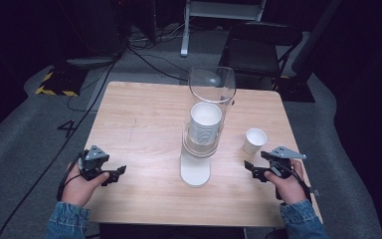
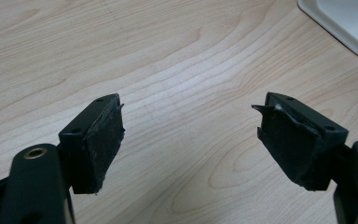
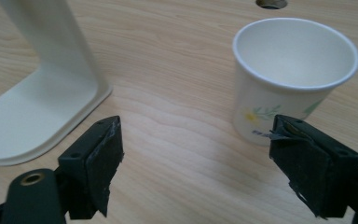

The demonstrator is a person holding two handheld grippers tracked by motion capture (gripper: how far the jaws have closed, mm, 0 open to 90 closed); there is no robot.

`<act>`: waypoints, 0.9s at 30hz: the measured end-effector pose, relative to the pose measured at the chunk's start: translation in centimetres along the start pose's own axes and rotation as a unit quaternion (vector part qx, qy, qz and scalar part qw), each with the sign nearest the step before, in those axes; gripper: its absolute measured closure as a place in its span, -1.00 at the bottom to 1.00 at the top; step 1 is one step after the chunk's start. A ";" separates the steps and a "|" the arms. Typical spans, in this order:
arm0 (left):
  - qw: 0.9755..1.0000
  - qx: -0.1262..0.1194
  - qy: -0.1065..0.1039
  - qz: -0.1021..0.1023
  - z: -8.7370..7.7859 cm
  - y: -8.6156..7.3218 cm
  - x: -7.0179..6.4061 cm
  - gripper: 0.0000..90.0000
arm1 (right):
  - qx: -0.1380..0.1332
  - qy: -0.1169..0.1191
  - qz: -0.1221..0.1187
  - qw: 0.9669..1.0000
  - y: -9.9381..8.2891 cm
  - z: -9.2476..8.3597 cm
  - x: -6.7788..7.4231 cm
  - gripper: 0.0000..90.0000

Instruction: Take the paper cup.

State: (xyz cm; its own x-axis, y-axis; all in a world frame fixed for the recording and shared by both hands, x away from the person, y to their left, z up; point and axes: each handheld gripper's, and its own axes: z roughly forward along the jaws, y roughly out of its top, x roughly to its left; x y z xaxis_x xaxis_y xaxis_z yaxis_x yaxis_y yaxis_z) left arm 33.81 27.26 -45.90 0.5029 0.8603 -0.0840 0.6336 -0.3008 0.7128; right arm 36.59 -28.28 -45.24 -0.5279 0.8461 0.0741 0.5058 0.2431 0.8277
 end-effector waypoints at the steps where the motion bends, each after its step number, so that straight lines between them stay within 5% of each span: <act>1: 1.000 0.000 0.001 -0.002 0.0 -0.1 0.0 -0.51 | 0.000 0.005 -0.004 1.000 -0.1 -0.1 0.3 -0.58; 7: 1.000 0.009 -0.004 0.007 0.2 -0.3 0.3 -0.51 | 0.016 0.040 -0.029 0.999 -0.5 -0.2 2.3 -0.57; 13: 1.000 0.010 0.004 -0.006 -0.1 -1.1 1.3 -0.51 | 0.043 0.092 -0.058 0.993 -2.3 1.1 3.1 -0.51; 27: 1.000 0.012 -0.003 -0.004 0.4 -0.9 1.0 -0.50 | 0.044 0.129 -0.101 0.986 -3.7 2.2 4.5 -0.60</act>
State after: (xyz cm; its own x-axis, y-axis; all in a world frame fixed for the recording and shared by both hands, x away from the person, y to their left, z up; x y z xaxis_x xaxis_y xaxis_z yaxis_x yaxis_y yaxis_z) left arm 33.97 28.22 -46.87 0.5014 0.8602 -0.0932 0.6517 -0.3047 0.6945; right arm 33.88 -24.34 -49.22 -0.7737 0.6305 0.0621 0.4249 0.4437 0.7891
